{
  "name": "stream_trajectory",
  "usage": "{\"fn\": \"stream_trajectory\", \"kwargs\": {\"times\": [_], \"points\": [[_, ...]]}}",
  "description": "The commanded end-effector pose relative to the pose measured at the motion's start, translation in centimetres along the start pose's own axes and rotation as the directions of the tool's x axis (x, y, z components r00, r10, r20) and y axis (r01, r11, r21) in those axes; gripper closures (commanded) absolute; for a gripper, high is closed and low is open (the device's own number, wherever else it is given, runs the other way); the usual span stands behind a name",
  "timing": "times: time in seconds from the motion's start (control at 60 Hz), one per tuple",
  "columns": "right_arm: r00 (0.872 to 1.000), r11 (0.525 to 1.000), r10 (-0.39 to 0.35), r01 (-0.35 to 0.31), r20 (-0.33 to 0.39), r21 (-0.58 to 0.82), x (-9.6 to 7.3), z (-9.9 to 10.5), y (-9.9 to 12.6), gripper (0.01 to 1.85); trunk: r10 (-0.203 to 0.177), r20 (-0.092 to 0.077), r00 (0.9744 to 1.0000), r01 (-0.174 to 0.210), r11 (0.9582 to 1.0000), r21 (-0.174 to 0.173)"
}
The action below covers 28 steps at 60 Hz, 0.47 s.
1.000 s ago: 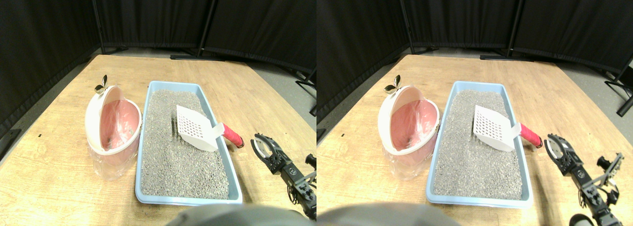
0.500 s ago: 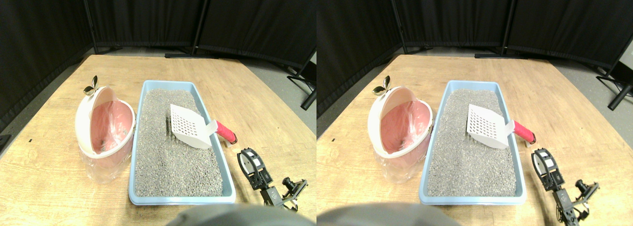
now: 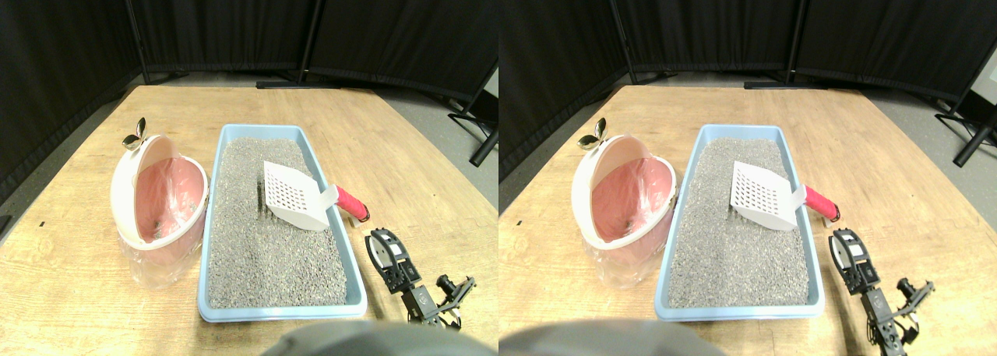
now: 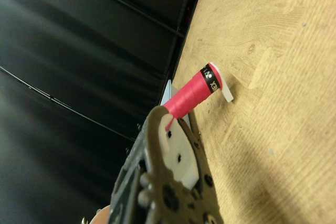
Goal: Scoop (unimanual)
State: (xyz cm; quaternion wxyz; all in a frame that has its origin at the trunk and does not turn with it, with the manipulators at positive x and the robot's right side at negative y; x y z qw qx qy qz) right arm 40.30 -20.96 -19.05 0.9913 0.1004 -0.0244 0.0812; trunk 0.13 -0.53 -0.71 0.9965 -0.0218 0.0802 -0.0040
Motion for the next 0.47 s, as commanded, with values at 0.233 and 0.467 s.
{"fn": "stream_trajectory", "kwargs": {"times": [0.233,0.467], "points": [[1.0,1.0,0.0,0.0,0.029,0.007,0.63,0.61,0.42,1.81,-0.003,0.014,0.9999,0.004,0.9997,-0.025],[1.0,1.0,0.008,-0.008,0.019,-0.001,0.88,0.46,0.34,1.81,0.001,0.014,0.9999,0.0,0.9996,-0.027]]}}
